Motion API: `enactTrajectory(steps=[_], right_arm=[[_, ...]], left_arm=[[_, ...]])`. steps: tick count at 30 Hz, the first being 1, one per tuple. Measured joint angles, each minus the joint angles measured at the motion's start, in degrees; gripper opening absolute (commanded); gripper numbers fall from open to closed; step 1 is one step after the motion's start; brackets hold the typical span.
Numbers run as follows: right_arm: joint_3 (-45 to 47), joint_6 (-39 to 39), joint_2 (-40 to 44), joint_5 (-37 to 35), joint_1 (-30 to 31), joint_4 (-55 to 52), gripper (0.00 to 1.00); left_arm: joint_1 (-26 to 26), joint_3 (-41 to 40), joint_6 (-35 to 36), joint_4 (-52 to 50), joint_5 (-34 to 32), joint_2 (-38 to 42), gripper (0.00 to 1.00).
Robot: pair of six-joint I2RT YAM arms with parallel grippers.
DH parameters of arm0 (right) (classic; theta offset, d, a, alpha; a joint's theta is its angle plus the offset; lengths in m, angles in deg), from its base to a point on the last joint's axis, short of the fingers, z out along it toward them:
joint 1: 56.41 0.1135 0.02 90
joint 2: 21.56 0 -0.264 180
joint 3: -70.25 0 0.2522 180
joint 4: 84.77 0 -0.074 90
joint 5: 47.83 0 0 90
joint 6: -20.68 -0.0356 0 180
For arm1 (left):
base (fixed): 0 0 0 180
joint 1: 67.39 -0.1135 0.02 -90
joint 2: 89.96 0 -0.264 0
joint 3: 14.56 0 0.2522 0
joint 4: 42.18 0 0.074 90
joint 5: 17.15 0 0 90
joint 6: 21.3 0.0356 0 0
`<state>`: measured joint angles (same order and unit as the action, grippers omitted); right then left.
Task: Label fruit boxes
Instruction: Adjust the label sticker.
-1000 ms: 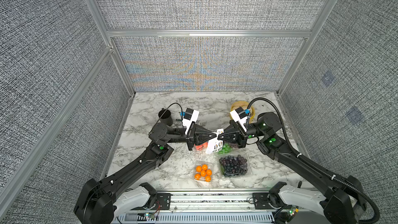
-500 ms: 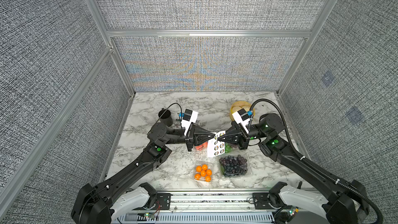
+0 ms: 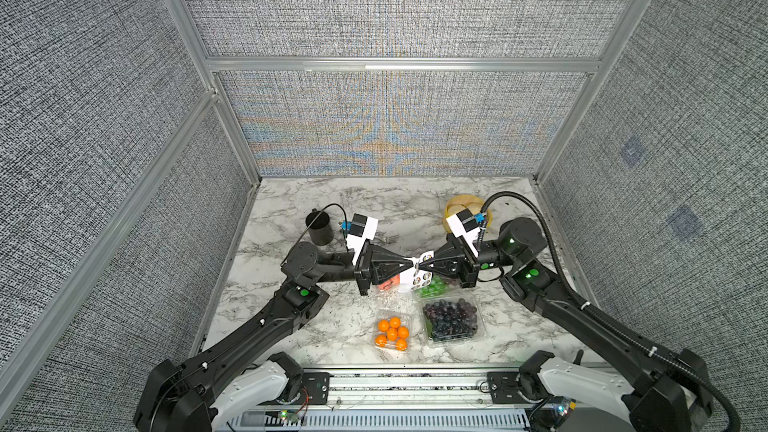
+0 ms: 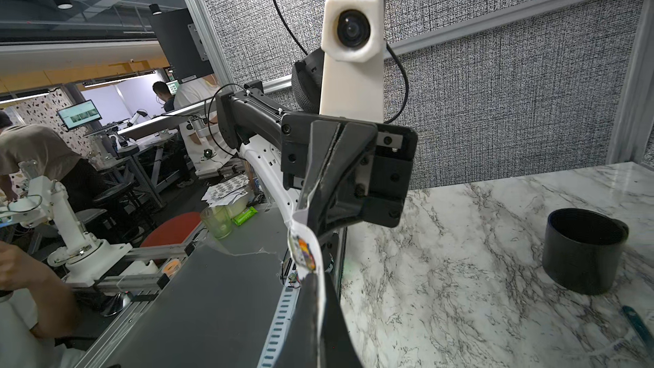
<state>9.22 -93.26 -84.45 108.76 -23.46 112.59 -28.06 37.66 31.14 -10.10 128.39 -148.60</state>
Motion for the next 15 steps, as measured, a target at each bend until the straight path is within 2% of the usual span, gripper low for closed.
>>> enactTrajectory(steps=[1, 3, 13, 14, 15], right_arm=[[0.0, 0.0, -0.1, -0.1, 0.0, 0.0, 0.0], [0.0, -0.1, -0.3, -0.3, 0.0, 0.0, 0.0], [-0.3, -1.0, -0.8, -0.3, 0.2, 1.4, 0.0], [-0.3, -1.2, -0.8, -0.2, 0.2, 1.7, 0.0], [-0.3, -1.2, -0.8, -0.1, 0.2, 1.9, 0.0]], left_arm=[[0.0, 0.0, 0.0, 0.2, 0.1, 0.0, 0.0], [0.0, 0.0, 0.0, 0.3, 0.1, 0.0, 0.14], [0.0, 0.6, 2.1, -3.8, -0.1, 0.2, 0.17], [0.0, 0.6, 2.0, -3.8, 0.0, 0.1, 0.24], [0.0, 0.5, 2.0, -3.4, 0.0, 0.0, 0.37]])
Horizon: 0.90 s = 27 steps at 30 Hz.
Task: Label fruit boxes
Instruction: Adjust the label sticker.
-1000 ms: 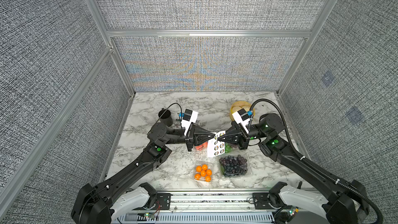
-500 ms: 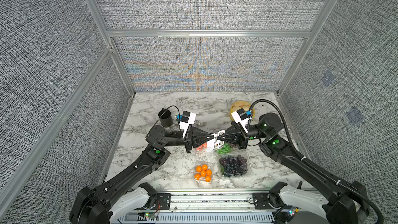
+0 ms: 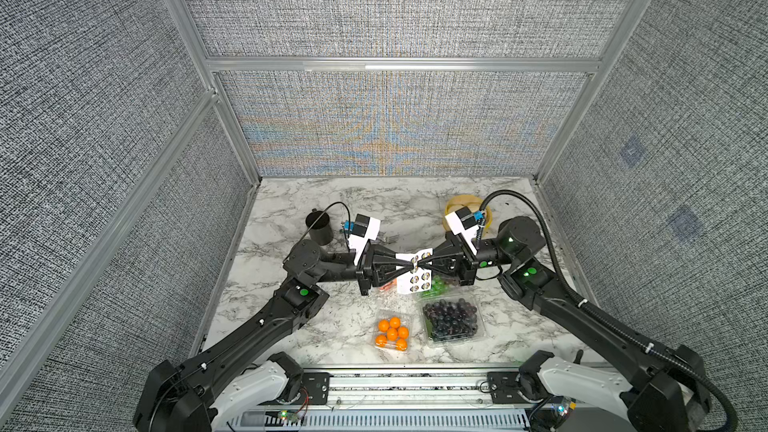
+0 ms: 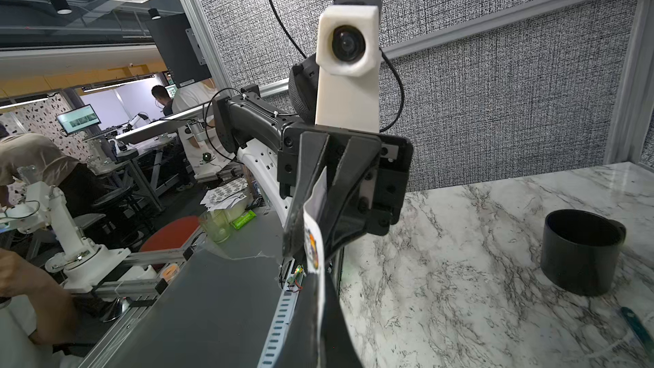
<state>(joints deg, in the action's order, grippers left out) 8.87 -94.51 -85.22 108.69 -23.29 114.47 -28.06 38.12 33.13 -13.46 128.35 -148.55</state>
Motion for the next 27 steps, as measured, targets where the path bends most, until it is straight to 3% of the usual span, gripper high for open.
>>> enactTrajectory(steps=[2, 5, 12, 17, 18, 20, 22, 27], right_arm=[[0.0, 0.0, 0.0, 0.0, -0.2, 0.0, 0.0], [0.0, 0.0, 0.0, 0.0, -0.5, 0.0, 0.0], [0.1, -0.3, 0.0, 1.3, -0.5, 0.7, 0.0], [0.9, -1.3, 0.1, 1.7, -0.5, 2.4, 0.0], [1.0, -1.3, 0.2, 1.7, -0.5, 2.5, 0.0], [1.2, -1.2, 0.6, 2.1, -0.5, 2.4, 0.0], [1.2, -1.2, 1.0, 2.1, -0.5, 2.3, 0.0], [1.3, -1.0, 1.6, 2.1, -0.5, 2.4, 0.0]], left_arm=[[0.0, -0.5, -0.4, 0.8, 0.2, 0.2, 0.53], [0.0, -1.2, -0.9, 1.2, 0.1, 1.4, 0.57], [0.0, -1.2, -0.7, 1.6, -0.8, 1.7, 0.19], [-0.1, -0.5, -2.5, 4.3, -1.1, -0.8, 0.17], [-0.1, -0.7, -2.8, 5.2, -1.1, -1.0, 0.19], [-0.1, -1.4, -4.1, 7.6, -0.7, -0.9, 0.33], [-0.1, -1.9, -5.0, 8.4, -0.4, -0.1, 0.34], [-0.2, -2.2, -3.7, 7.9, -0.7, 1.7, 0.21]])
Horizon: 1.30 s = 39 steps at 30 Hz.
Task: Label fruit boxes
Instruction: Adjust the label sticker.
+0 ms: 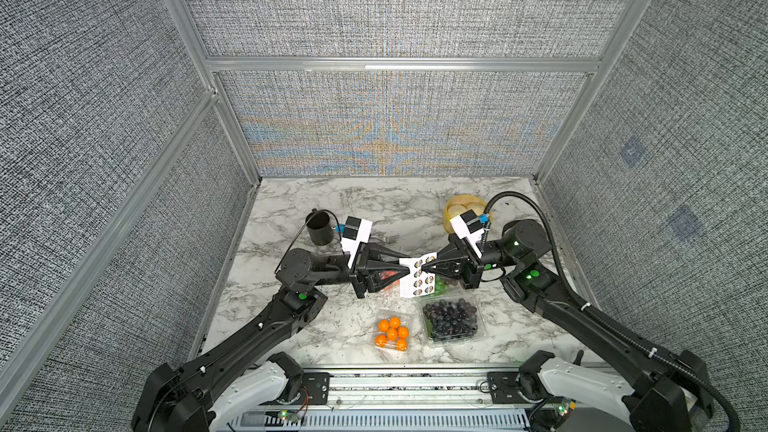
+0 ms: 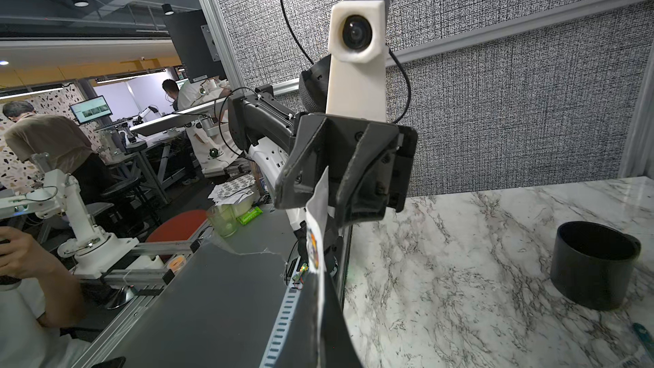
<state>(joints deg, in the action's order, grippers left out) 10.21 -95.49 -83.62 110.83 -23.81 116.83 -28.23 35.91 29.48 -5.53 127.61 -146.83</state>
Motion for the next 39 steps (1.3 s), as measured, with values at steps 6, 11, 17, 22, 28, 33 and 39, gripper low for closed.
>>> enactTrajectory(steps=[6, 11, 17, 22, 28, 33, 39], right_arm=[[0.2, -0.1, -0.1, 0.0, 0.2, 0.5, 0.0], [0.3, -0.7, -0.5, 0.3, 0.4, 1.5, 0.0], [0.1, -0.9, -1.0, 0.4, 0.4, 2.1, 0.0], [-0.3, 0.0, -1.3, -0.6, 0.5, 0.5, 0.0], [-0.9, 0.8, -1.9, -1.4, 0.5, -0.5, 0.0], [-0.9, 0.3, -2.7, -1.6, 0.7, 0.1, 0.0], [-0.9, 0.0, -3.3, -1.2, 0.8, 0.8, 0.0]], left_arm=[[0.0, 0.7, 0.2, -1.5, -0.6, -1.2, 0.03], [0.0, 1.2, 0.2, -1.9, -0.6, -1.8, 0.0], [0.0, 1.7, 0.2, -2.6, -0.6, -2.8, 0.04], [0.0, 1.3, 0.2, -2.6, -0.6, -2.4, 0.17], [0.0, 1.2, 0.9, -2.9, -0.6, -1.9, 0.2], [0.0, 1.3, 1.7, -4.0, -0.8, -2.6, 0.17], [0.0, 0.9, 1.0, -2.9, -0.6, -2.8, 0.48]])
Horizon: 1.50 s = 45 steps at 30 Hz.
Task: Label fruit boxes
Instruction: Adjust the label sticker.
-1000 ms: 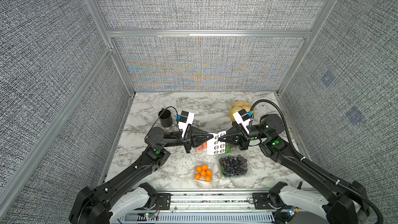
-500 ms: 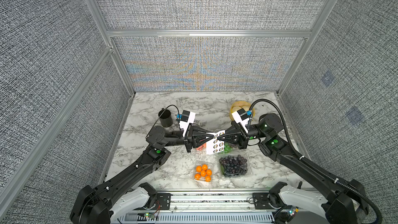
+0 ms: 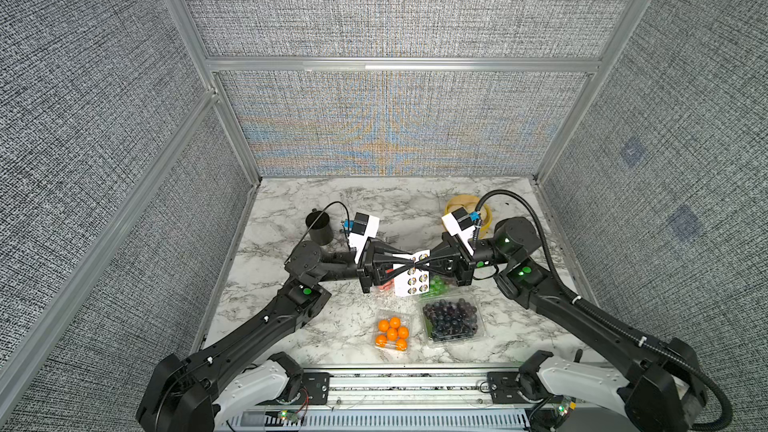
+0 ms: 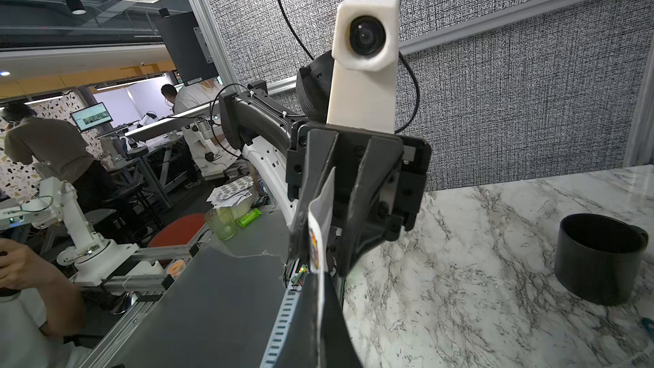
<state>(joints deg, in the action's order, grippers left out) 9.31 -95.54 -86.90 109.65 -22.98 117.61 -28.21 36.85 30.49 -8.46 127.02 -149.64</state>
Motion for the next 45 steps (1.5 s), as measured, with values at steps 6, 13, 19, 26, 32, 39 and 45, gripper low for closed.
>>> enactTrajectory(steps=[6, 13, 19, 26, 32, 39, 45], right_arm=[[0.0, 0.0, 0.2, 0.0, -0.5, 0.1, 0.0], [0.0, -0.9, 0.4, 0.6, -0.4, 1.4, 0.0], [0.7, -2.0, 0.8, 1.6, -0.3, 2.9, 0.0], [0.8, -2.1, 1.3, 2.1, -0.1, 3.1, 0.0], [0.8, -2.1, 1.1, 2.0, 0.2, 3.1, 0.0], [-0.1, -1.6, 0.4, 1.5, 0.2, 2.6, 0.0], [-0.2, -1.4, -0.3, 1.0, 0.3, 2.1, 0.0]], left_arm=[[0.0, -1.8, 0.7, -0.8, -0.8, 4.5, 0.46], [-0.1, -1.5, 1.8, -2.6, -2.2, 5.0, 0.18], [-0.3, -1.8, 0.4, -0.9, -2.1, 4.3, 0.11], [-0.3, -1.2, 0.0, -0.6, -1.9, 3.2, 0.05], [-0.3, -0.7, -0.8, -0.7, -1.5, 2.7, 0.05], [-0.3, -0.5, -0.5, -1.2, -1.4, 2.4, 0.12], [-0.3, -0.6, 0.4, -2.1, -1.6, 2.4, 0.19]])
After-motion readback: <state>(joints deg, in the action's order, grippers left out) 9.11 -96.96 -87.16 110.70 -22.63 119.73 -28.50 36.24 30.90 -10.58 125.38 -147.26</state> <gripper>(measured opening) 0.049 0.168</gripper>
